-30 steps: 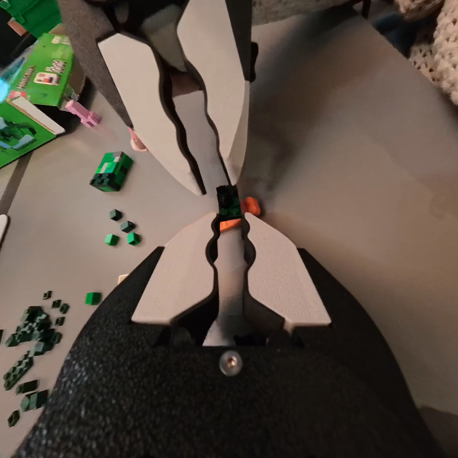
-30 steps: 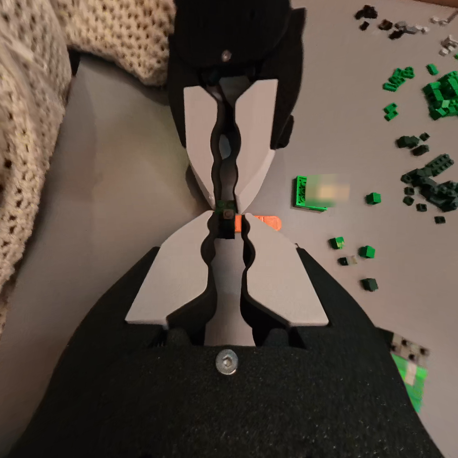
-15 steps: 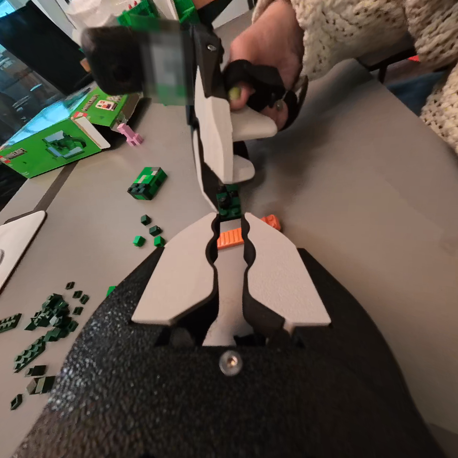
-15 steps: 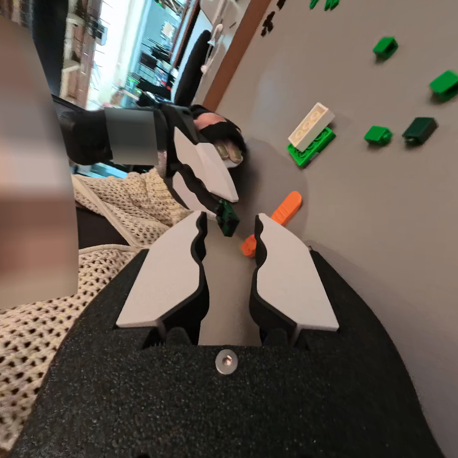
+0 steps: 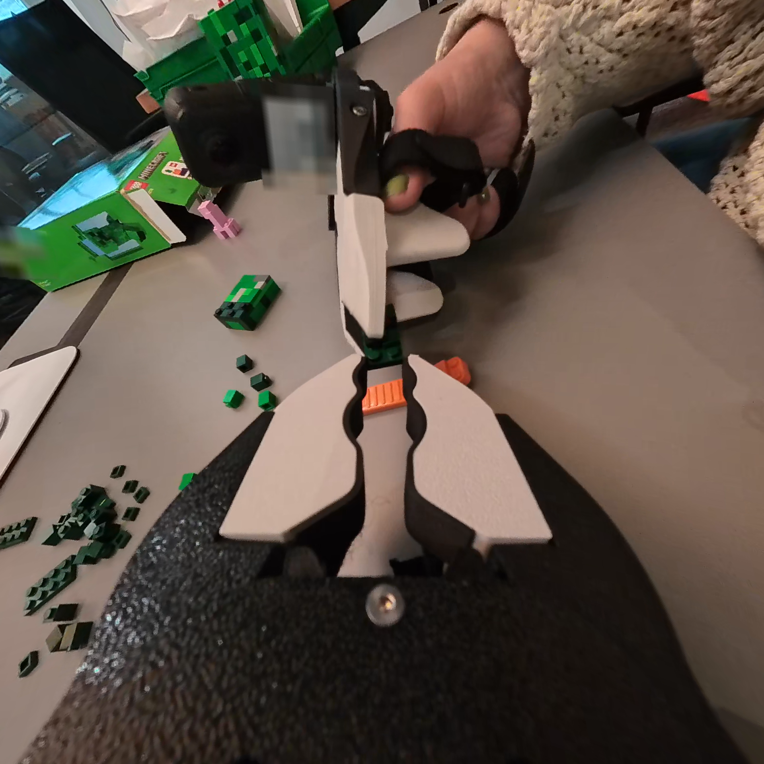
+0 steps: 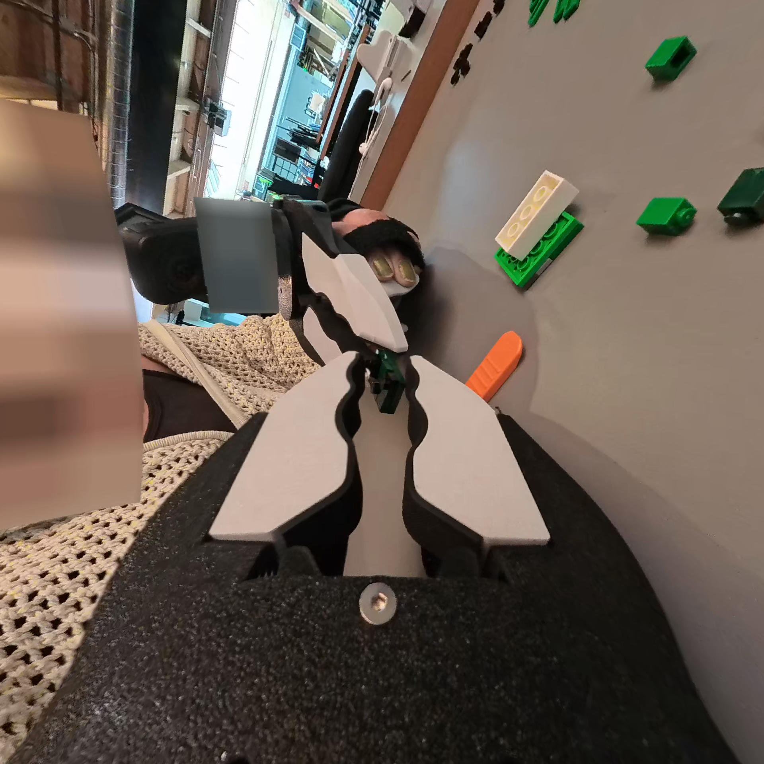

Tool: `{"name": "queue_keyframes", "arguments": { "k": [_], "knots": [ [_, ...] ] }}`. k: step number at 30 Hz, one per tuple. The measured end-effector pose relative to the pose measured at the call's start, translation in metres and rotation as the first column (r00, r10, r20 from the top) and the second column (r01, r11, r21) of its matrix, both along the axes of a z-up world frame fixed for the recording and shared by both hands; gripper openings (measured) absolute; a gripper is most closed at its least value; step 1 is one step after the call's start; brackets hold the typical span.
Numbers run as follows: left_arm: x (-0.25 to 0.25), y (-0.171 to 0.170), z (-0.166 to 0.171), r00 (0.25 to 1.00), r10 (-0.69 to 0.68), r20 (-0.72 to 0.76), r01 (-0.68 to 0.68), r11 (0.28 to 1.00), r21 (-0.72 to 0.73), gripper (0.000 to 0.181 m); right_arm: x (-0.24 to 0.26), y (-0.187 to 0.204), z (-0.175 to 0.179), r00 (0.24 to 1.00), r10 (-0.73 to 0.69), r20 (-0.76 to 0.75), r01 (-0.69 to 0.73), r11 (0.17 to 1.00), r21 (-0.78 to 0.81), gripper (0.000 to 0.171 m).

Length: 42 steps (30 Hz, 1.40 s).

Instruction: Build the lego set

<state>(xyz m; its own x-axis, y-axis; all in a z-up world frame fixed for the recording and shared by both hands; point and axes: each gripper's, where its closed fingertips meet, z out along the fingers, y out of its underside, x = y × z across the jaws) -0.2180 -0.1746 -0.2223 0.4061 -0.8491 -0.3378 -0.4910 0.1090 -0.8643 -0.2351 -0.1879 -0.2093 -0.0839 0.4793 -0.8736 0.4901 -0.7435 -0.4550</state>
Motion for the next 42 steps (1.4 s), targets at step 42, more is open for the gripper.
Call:
{"name": "queue_keyframes", "arguments": {
  "k": [42],
  "knots": [
    [0.001,-0.001,0.044,0.996,0.087,0.022,-0.088,0.894,0.44,0.024,0.007,-0.009,0.041,0.912,0.153,-0.379,0.121,0.786,0.607,0.009]
  ]
}}
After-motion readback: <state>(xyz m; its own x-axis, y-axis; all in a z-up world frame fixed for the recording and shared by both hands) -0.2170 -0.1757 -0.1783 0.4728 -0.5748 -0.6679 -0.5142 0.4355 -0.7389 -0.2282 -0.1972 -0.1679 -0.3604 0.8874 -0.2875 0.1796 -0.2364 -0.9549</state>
